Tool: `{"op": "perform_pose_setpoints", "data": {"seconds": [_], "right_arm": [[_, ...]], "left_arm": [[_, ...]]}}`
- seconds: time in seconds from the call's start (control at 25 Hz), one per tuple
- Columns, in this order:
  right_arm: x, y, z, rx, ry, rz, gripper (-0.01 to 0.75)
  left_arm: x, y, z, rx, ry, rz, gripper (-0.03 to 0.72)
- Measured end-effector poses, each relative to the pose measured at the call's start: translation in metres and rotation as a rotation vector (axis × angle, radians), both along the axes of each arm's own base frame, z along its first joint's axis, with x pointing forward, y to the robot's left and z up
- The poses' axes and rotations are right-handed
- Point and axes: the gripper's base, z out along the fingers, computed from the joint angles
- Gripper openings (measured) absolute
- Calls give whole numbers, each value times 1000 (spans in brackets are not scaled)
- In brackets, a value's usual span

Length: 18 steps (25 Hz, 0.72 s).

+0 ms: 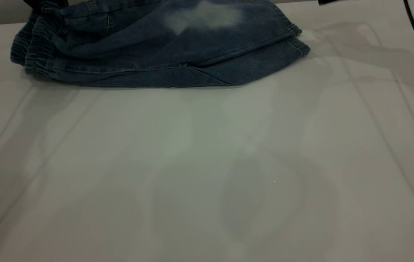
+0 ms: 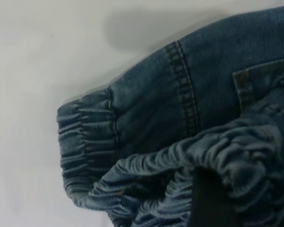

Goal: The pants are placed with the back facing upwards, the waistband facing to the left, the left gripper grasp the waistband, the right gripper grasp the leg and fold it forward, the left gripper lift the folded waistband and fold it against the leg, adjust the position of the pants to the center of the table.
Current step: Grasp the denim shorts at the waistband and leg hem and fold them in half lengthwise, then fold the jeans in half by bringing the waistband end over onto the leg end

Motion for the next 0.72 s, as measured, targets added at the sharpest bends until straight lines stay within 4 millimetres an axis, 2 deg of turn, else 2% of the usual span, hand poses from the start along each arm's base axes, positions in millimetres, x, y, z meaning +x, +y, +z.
{"op": "perform_pose_setpoints", "data": {"seconds": [0.12, 0.28, 0.6, 0.72], "right_arm": [[-1, 2, 11, 23, -3, 16, 508], [-7, 13, 13, 61, 43, 78, 509], [-14, 47, 12, 56, 54, 154, 509], [-16, 56, 12, 49, 57, 178, 509]], "left_arm": [[0, 1, 0, 7, 2, -2, 394], [0, 2, 6, 22, -5, -5, 436], [1, 13, 52, 152, 27, 13, 468], [0, 18, 55, 204, 41, 16, 468]]}}
